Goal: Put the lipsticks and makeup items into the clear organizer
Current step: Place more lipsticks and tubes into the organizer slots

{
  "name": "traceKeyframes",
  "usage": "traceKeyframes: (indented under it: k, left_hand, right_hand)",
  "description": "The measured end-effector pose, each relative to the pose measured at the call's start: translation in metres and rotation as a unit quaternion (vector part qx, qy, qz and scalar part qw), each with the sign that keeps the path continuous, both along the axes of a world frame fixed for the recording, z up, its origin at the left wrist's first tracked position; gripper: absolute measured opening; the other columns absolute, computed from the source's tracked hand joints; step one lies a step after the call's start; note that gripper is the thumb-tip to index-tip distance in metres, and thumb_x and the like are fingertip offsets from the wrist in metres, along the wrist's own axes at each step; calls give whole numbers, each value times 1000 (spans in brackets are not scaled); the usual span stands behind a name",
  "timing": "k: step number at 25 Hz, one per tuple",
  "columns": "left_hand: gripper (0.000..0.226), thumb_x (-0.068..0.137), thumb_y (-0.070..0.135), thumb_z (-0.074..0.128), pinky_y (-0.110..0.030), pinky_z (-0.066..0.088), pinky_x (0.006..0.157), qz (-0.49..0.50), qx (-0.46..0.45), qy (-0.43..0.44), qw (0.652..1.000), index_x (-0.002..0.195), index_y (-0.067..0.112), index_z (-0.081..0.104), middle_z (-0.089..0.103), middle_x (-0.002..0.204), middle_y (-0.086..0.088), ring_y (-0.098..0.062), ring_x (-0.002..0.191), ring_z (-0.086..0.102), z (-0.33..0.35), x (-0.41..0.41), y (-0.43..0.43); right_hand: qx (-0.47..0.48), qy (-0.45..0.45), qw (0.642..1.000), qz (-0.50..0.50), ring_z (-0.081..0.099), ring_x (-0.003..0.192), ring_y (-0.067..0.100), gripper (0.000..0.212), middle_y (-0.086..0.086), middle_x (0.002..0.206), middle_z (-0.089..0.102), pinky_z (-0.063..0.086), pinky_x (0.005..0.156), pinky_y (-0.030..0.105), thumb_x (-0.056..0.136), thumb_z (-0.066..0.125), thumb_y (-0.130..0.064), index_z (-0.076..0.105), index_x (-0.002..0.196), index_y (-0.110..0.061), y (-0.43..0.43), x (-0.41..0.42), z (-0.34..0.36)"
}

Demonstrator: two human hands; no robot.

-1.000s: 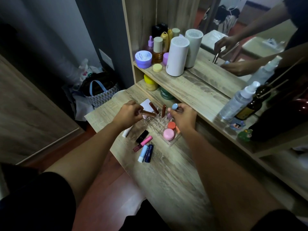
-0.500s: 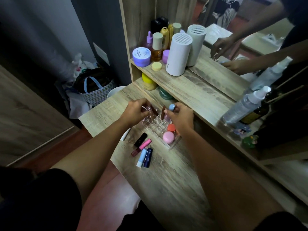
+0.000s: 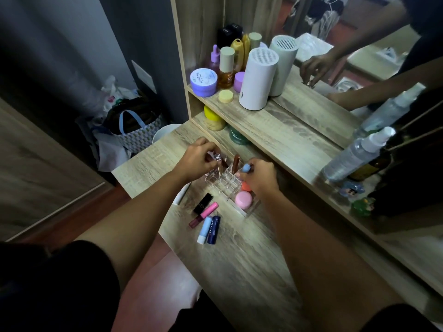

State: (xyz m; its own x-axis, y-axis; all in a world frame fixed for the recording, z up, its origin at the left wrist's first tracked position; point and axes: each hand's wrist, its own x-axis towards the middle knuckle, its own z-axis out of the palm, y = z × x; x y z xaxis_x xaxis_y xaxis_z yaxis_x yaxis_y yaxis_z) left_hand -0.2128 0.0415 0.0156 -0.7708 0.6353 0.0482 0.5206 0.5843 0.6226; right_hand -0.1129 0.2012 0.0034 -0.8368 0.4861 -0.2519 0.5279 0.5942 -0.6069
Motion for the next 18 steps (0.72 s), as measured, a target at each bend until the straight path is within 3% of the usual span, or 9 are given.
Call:
traceKeyframes:
  k: [6,10,13,18]
  left_hand:
    - [33,73,18,71,-36,53,83,13,-16,-23,1000,103,9,61,56,104,-15,-25,86,61,0,-2,1]
    - [40,76,29,69,-33,47,85,6,-54,-36,998,109,9,57,61,107,-14,-24,97,57,-1,-4,9]
    - [29,79,22,64,-30,45,79,6,-74,-20,997,103,6,59,66,101,-15,-24,91,60,0,-3,19]
    - [23,81,10,58,-40,50,83,-6,-96,5,995,101,3,61,67,99,-19,-31,92,61,5,-5,28]
  right_hand:
    - [23,-28,999,28,66,90,24,25,13,97,70,56,85,39,78,74,-19,64,97,-6,2,-6,3]
    - [23,-36,998,44,66,88,22,26,11,97,70,57,83,38,78,73,-20,64,98,-7,3,-3,2]
    - [18,-25,999,43,62,81,18,23,9,95,71,55,78,32,77,74,-18,65,96,-10,6,-2,2]
    - [53,-22,997,50,61,77,18,19,9,92,71,52,72,28,79,71,-18,65,95,-10,7,0,1]
